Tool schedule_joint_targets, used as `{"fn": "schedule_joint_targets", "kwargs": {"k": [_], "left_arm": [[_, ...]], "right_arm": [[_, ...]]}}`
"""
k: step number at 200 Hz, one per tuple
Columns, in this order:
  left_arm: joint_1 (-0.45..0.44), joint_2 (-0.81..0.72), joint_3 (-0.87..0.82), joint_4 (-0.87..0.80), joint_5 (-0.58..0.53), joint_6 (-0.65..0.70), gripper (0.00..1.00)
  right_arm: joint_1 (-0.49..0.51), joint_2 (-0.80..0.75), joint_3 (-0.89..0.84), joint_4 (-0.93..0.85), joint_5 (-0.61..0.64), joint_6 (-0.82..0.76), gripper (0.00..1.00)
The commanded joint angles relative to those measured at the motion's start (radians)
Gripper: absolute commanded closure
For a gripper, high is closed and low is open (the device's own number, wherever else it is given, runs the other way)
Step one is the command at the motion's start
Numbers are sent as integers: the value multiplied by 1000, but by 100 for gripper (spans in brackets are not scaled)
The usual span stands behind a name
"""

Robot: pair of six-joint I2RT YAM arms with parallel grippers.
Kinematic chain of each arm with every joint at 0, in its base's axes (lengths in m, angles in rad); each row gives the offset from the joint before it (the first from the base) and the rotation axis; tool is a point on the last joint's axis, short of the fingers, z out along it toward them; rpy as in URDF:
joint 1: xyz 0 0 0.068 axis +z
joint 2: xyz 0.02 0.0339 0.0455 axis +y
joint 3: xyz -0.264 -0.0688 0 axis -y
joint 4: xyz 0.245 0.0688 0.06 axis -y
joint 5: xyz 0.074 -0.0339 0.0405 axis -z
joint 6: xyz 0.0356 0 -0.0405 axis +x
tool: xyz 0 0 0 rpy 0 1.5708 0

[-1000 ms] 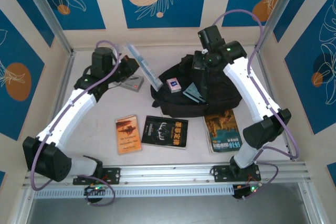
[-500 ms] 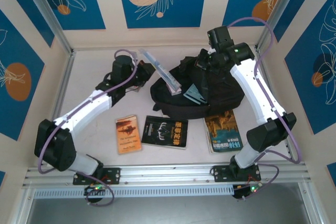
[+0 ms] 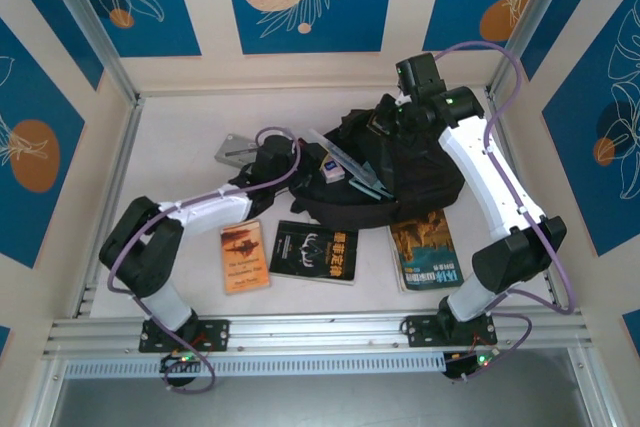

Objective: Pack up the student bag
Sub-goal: Place the loose stationery in the student bag.

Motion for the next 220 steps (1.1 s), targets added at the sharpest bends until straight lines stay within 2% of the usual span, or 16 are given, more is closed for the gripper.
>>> {"fn": "schedule_joint_targets", "kwargs": {"k": [1,57,90,98,117,136,153,168,188,220], "left_arm": [[-15,38,-11,129,-60,-65,100],[-77,178,84,215,-81,-92,100],[-120,215,148,114,-33,-91,100],[-125,213,151,81,-18,-86,92],[-120,188,149,23,11,-46,83],[-100,157,155,-64,58,-1,57],[-67,113,150,-155,94,34,44],[-33,66,140,-238,110,68,41],[11,3,106,-263,114,98,41],[43,15,132,-221,184,98,38]], "right_arm": [[5,-61,-25,40,-53,39,100],[3,-80,-67,73,-54,55,100],[-2,-71,-68,82,-55,56,100],[-3,-69,-70,82,-53,55,100],[-6,-67,-74,77,-48,45,100],[-12,-72,-88,75,-51,41,100],[-14,-78,-98,68,-52,27,100],[-17,-87,-109,60,-51,15,100],[-18,-108,-139,65,-61,4,100],[-13,-138,-189,70,-88,0,100]]}}
